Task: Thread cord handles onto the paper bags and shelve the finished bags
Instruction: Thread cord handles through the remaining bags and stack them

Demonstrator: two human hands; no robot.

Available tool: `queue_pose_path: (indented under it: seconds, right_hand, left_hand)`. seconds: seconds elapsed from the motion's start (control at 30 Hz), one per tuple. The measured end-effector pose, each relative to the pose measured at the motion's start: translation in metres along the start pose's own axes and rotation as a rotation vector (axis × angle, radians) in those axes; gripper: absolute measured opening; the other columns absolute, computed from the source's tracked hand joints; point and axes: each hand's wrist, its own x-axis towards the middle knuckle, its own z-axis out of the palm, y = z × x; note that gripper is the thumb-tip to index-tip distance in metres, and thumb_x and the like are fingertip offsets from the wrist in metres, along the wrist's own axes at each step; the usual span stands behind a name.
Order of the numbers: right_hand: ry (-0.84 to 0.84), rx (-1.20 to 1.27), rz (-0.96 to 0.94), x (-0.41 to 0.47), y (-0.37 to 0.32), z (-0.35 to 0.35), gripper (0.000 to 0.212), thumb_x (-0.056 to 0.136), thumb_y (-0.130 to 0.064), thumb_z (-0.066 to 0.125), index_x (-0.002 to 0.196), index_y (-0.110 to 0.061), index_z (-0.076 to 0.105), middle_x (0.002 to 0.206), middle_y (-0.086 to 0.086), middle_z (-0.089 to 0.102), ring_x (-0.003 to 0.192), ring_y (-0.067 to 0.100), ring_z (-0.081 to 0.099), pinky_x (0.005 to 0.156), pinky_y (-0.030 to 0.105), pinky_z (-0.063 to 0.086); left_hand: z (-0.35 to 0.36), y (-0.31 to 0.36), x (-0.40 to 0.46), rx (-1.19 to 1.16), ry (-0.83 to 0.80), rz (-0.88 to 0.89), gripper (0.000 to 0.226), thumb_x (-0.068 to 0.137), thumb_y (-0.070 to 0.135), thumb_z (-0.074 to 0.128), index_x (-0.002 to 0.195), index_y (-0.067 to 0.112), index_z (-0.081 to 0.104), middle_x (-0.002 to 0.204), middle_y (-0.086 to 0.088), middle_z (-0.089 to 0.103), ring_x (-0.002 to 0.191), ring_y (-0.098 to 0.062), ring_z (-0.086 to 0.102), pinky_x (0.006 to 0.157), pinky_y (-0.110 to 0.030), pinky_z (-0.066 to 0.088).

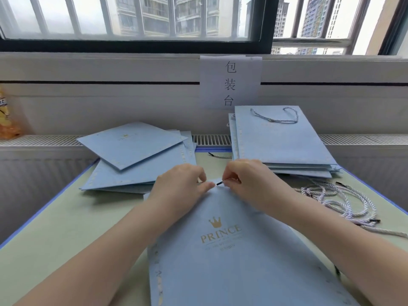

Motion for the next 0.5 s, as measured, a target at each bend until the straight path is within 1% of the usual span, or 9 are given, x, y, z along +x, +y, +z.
queue_pose_path:
  seconds: [0.07,0.13,0.17,0.23,0.27,0.3,0.37,0.43,0.5]
  right_hand:
    - [-0.015,-0.057,-0.006,0.001,0.002,0.001,0.012,0.09,-0.011,0.052,0.09,-0.01,0.065,0.088,-0.002,0.057,0.088,0.019,0.052,0.077,0.03,0.042]
    - [-0.032,-0.06,-0.002,0.002,0.003,0.0,0.016,0.092,-0.013,0.053,0.096,-0.012,0.069,0.089,-0.002,0.057,0.09,0.018,0.054,0.078,0.026,0.04]
    - [-0.026,-0.012,0.001,0.002,0.003,-0.001,0.016,0.092,-0.014,0.056,0.098,-0.014,0.071,0.086,-0.006,0.055,0.086,0.013,0.054,0.076,0.021,0.038]
    - [-0.002,0.159,0.039,0.001,-0.001,-0.003,0.015,0.09,-0.016,0.06,0.097,-0.016,0.073,0.077,-0.017,0.055,0.076,0.0,0.054,0.07,0.008,0.036]
    - [0.0,0.236,0.064,0.0,-0.004,-0.005,0.014,0.09,-0.016,0.062,0.095,-0.017,0.074,0.075,-0.019,0.057,0.074,-0.003,0.055,0.069,0.005,0.037]
    - [-0.009,0.283,0.085,0.0,-0.005,-0.006,0.013,0.089,-0.018,0.062,0.093,-0.017,0.074,0.075,-0.018,0.06,0.074,-0.003,0.056,0.068,0.004,0.038]
    - [-0.034,0.264,0.103,0.0,-0.007,-0.008,0.013,0.09,-0.022,0.062,0.088,-0.016,0.073,0.075,-0.012,0.063,0.071,0.002,0.055,0.064,0.008,0.039]
    - [-0.033,0.172,0.104,-0.001,-0.009,-0.009,0.013,0.09,-0.023,0.061,0.084,-0.015,0.07,0.072,-0.011,0.06,0.067,0.003,0.051,0.063,0.011,0.037]
    - [-0.005,0.127,0.085,-0.002,-0.01,-0.008,0.012,0.091,-0.021,0.06,0.085,-0.014,0.067,0.069,-0.015,0.054,0.064,-0.001,0.048,0.062,0.009,0.037]
  left_hand:
    - [0.002,0.0,0.0,-0.013,-0.032,0.01,0.035,0.088,0.055,0.053,0.11,0.029,0.06,0.115,0.008,0.057,0.112,-0.013,0.05,0.081,-0.029,0.035]
    - [0.002,-0.001,0.001,-0.034,-0.061,-0.001,0.033,0.086,0.056,0.055,0.107,0.031,0.06,0.116,0.007,0.058,0.113,-0.014,0.051,0.081,-0.029,0.036]
    - [0.0,-0.003,0.002,-0.048,-0.07,-0.015,0.031,0.085,0.056,0.056,0.104,0.031,0.059,0.115,0.007,0.058,0.112,-0.015,0.051,0.081,-0.03,0.037]
    - [-0.003,-0.006,0.003,-0.063,-0.082,-0.051,0.029,0.085,0.057,0.056,0.099,0.032,0.059,0.11,0.007,0.059,0.107,-0.017,0.053,0.079,-0.031,0.038]
    - [-0.005,-0.007,0.004,-0.058,-0.083,-0.065,0.029,0.085,0.057,0.055,0.098,0.032,0.059,0.106,0.007,0.058,0.105,-0.018,0.053,0.077,-0.031,0.038]
    - [-0.006,-0.008,0.004,-0.044,-0.084,-0.075,0.029,0.085,0.058,0.054,0.097,0.032,0.058,0.102,0.007,0.057,0.102,-0.018,0.053,0.075,-0.031,0.037]
    - [-0.008,-0.009,0.003,-0.003,-0.104,-0.084,0.029,0.086,0.059,0.054,0.094,0.031,0.056,0.096,0.009,0.053,0.096,-0.018,0.052,0.073,-0.03,0.036]
    - [-0.009,-0.01,0.004,0.019,-0.136,-0.088,0.027,0.086,0.056,0.055,0.087,0.029,0.052,0.092,0.008,0.052,0.092,-0.017,0.051,0.072,-0.03,0.037]
    - [-0.009,-0.011,0.006,-0.025,-0.165,-0.096,0.027,0.087,0.048,0.059,0.08,0.023,0.05,0.088,0.005,0.054,0.089,-0.019,0.053,0.074,-0.031,0.042]
